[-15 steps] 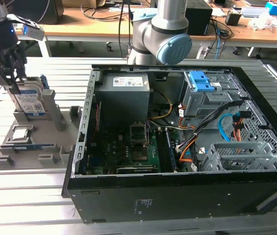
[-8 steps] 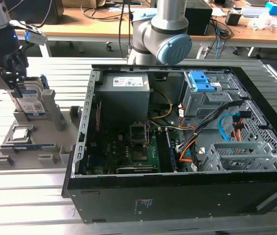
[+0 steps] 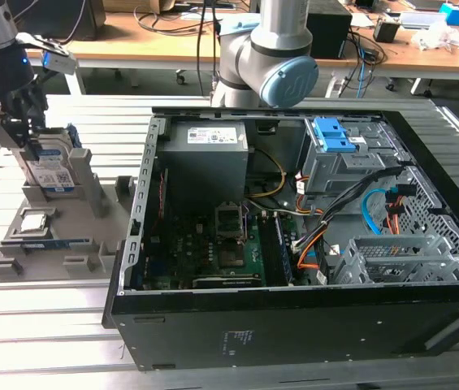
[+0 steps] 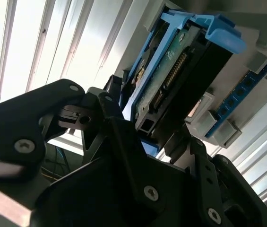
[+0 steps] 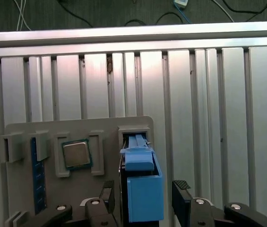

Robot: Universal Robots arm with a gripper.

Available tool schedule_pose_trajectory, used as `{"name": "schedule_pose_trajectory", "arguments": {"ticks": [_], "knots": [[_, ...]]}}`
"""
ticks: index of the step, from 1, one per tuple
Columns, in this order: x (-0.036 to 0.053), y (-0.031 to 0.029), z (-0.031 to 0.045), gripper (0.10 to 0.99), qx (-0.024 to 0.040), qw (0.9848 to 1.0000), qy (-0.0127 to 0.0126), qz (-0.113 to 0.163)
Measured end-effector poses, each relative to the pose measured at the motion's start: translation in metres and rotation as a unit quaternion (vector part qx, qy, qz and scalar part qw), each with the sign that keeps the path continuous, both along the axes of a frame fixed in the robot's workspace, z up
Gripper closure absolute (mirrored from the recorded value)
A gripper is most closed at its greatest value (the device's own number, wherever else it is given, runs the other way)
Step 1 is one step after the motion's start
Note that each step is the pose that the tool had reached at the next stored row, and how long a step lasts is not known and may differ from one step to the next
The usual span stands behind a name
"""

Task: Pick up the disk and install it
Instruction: 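Pick up the disk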

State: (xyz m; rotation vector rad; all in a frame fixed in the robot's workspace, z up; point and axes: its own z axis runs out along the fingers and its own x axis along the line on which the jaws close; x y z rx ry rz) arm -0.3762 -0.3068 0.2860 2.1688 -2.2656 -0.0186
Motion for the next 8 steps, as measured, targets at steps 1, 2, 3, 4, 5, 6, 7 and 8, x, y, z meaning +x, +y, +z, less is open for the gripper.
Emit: {"name": "schedule_pose_trajectory", "arguments": {"ticks": [1, 2, 3, 4, 5, 6, 7, 8], "knots": [[0.0, 0.0, 0.0, 0.486, 0.002, 1.0, 0.0, 0.0], [0.0, 0.0001, 0.0, 0.486, 0.0039, 1.0, 0.0, 0.0], [0.0, 0.0, 0.0, 0.486, 0.0049, 1.0, 0.0, 0.0], [0.0, -0.0002, 0.0, 0.486, 0.006, 1.0, 0.0, 0.0], [-0.0001, -0.0006, 0.0, 0.486, 0.006, 1.0, 0.0, 0.0], [-0.0001, -0.0012, 0.0, 0.486, 0.0059, 1.0, 0.0, 0.001], [-0.0001, -0.002, 0.0, 0.486, 0.0059, 1.0, 0.0, 0.001], [-0.0001, -0.0023, 0.0, 0.486, 0.0059, 1.0, 0.0, 0.001]]}}
